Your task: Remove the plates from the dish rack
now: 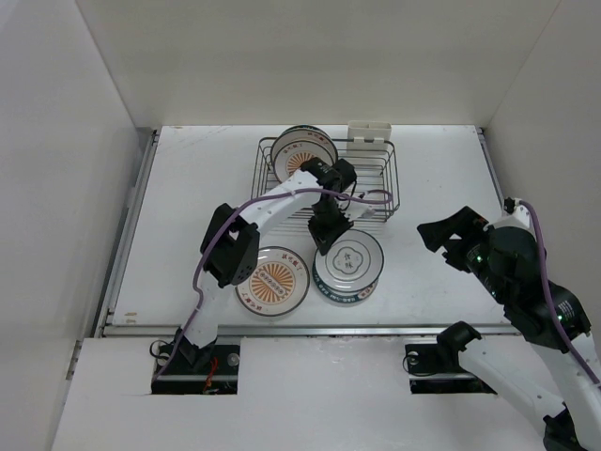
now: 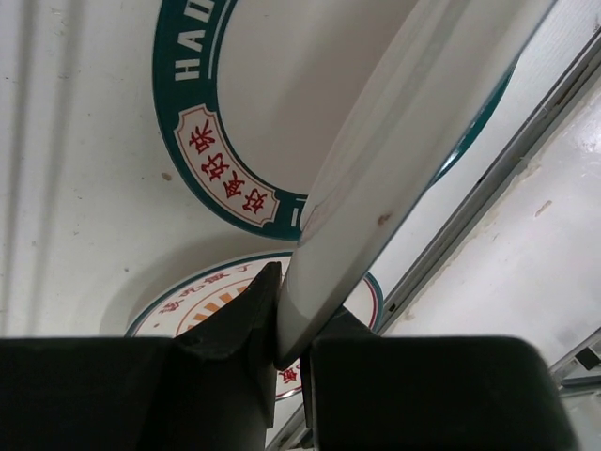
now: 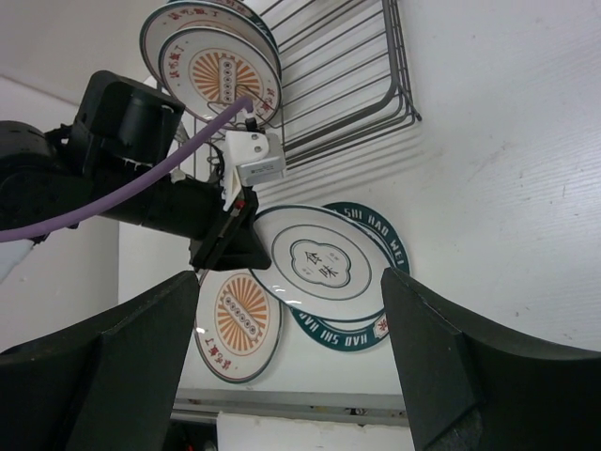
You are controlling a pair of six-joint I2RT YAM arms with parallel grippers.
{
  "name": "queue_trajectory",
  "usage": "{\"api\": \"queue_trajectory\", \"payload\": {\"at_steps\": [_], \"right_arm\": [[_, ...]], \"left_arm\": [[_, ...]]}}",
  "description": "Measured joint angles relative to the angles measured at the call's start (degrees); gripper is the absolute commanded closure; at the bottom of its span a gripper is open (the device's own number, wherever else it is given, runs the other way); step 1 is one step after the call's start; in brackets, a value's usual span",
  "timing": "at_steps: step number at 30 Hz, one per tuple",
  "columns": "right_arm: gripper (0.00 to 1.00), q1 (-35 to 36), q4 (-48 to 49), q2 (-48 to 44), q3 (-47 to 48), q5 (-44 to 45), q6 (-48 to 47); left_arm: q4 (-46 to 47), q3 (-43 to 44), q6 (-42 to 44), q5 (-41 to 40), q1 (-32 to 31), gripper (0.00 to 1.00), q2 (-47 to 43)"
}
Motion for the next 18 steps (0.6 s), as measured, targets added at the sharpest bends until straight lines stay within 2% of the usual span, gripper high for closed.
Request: {"api": "queue_trajectory", "payload": {"at_steps": [4, 6, 9, 10, 13, 16, 18], "right_arm": [[0.16, 0.00, 0.00, 0.00, 0.00, -0.02, 0.00], [0.16, 0.00, 0.00, 0.00, 0.00, -0.02, 0.00], [0.16, 0.00, -0.02, 0.00, 0.00, 0.00, 0.00], [0.16, 0.00, 0.00, 0.00, 0.00, 0.00, 0.00], [0.16, 0.00, 0.00, 0.00, 0.00, -0.02, 0.00], [0.16, 0.00, -0.02, 0.00, 0.00, 0.00, 0.00], [0.16, 0.00, -0.02, 0.00, 0.00, 0.00, 0.00]], "left_arm": [[-1.99, 2.08, 0.74, 0.31, 0.20, 0.98, 1.86], [-3.82, 3.48, 1.51, 0.22, -0.04, 0.89, 2.86], [-5.97, 5.53, 3.21, -2.19, -0.66, 0.82, 4.72], [-6.38, 5.77, 3.54, -3.08, -0.83, 0.75, 5.31], [-6.84, 6.01, 4.52, -5.77, -1.01, 0.64, 6.71], [-7.34, 6.69, 4.87, -7.10, -1.01, 0.58, 7.85], [-7.48, 7.37, 4.98, -7.37, -1.01, 0.58, 8.28]]}}
